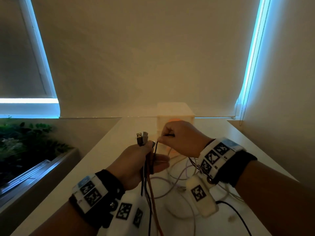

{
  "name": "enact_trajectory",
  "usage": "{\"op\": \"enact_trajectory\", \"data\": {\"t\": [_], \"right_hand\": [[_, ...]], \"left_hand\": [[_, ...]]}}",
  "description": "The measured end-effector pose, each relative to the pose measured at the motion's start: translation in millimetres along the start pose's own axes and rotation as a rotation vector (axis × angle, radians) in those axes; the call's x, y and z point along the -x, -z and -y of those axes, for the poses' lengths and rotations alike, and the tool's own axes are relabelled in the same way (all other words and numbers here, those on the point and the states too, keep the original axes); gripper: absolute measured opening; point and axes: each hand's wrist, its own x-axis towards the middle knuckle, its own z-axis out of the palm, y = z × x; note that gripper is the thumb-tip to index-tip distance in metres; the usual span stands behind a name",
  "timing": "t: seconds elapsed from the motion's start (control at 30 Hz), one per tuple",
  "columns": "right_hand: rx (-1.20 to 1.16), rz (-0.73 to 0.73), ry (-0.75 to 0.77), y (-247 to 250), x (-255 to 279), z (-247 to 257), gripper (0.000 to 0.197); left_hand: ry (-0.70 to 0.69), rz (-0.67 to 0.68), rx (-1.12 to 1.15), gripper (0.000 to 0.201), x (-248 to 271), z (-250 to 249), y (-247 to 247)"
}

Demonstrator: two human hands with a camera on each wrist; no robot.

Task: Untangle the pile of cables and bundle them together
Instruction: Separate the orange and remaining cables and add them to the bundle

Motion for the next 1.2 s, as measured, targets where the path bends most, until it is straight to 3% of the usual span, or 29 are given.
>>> {"op": "enact_trajectory", "data": {"t": [0.13,0.33,0.57,0.73,0.87,1.07,1.2], "right_hand": [[-0.055,0.089,0.085,-18,21,32,0.019],[-0.218,0.237,0.083,-29,46,7,0.025],[-0.084,0.227,0.001,-15,49,-32,0.026],[-0.187,0.193,-0.184,-9,51,-60,0.027],[-0.198,0.151,-0.247,-14,39,-67,0.029],[-0.082,0.008,-0.166,-12,-3,-30,0.028],[-0.070,-0.093,-0.051,-5,-2,1,0.026]], "left_hand": [[-0.145,-0.160,0.197,0.032,-14,-5,3],[-0.180,-0.039,0.529,0.032,-12,-18,4],[-0.177,-0.017,0.364,0.034,0,-20,10],[-0.189,0.092,0.242,0.031,7,-24,23],[-0.169,0.129,0.077,0.033,15,-23,12],[-0.067,0.197,-0.146,0.031,12,-3,-2],[-0.112,0.018,0.125,0.033,1,3,1]]}}
